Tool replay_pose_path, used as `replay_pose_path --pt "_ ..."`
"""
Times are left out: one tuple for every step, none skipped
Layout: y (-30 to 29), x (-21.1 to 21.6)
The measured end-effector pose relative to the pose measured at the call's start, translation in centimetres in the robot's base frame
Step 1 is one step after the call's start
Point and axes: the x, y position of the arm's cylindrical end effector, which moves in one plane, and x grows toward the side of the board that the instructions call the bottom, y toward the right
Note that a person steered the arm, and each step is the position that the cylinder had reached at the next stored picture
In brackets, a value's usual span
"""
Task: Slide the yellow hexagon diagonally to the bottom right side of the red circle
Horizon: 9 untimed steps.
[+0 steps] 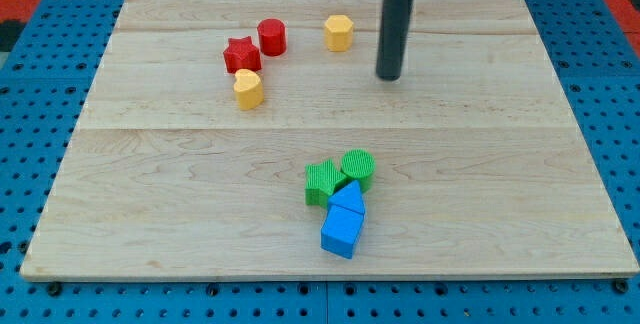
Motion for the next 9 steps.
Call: replay_pose_path --pt "0.5 -9.9" --pt "-0.8 -10.8" --pt "-5.8 -9.2" --pt "-7.2 -6.6" --pt "-4.7 -3.5" --pt "-4.7 -3.1" --pt "-6.0 -3.8" --pt "-7.1 -2.9" --pt "-9.0 -2.6"
